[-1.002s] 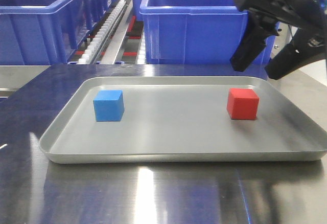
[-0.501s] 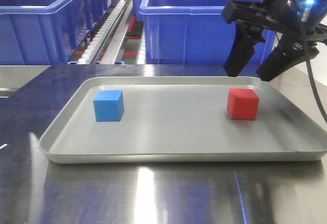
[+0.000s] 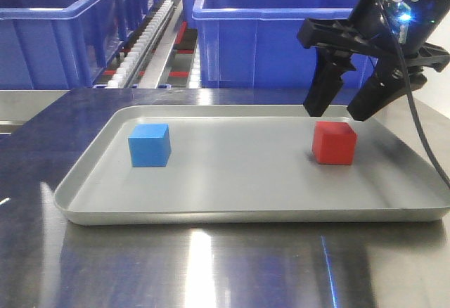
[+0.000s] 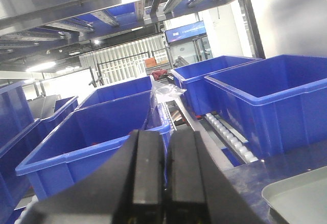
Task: Sort and place red and blue blocks on shelf
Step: 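Move the open right gripper down over the red cube, then close the right gripper around the red cube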
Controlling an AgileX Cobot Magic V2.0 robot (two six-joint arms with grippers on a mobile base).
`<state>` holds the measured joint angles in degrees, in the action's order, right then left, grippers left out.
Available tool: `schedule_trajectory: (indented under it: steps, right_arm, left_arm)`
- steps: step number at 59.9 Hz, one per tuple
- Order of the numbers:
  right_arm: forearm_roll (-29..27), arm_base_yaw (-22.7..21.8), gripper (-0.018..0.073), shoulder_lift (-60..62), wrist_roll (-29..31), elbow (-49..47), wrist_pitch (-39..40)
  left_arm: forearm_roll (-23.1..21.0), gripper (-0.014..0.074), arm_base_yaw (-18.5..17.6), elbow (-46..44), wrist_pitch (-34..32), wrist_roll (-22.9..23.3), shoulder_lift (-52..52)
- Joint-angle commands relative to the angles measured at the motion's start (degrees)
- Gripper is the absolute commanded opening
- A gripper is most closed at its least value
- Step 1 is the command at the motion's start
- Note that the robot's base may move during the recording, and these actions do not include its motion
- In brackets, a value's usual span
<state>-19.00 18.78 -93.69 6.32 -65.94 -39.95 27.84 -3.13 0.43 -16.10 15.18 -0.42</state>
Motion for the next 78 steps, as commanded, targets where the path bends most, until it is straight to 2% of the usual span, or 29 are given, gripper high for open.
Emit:
schedule_trajectory:
  steps: [1, 63, 73, 78]
  right_arm:
    - [-0.4, 0.1, 0.0487, 1.7, 0.2, -2.0, 0.8]
    - [-0.4, 0.1, 0.0487, -2.8, -0.4, -2.0, 1.9]
    - [-0.4, 1.5, 0.0487, -3.6, -0.4, -2.0, 2.5]
    - [-0.4, 1.7, 0.0451, -4.1, -0.4, -2.0, 2.6]
  left_arm:
    - [-1.2, 0.0125, -0.5, 2.2, -3.8, 0.4, -0.8]
    - [-1.2, 0.0125, -0.5, 2.2, -3.8, 0.4, -0.8]
    - [-1.2, 0.0125, -0.5, 2.2, -3.8, 0.4, -0.8]
    - [-1.2, 0.0125, -0.5, 2.2, -3.8, 0.4, -0.8]
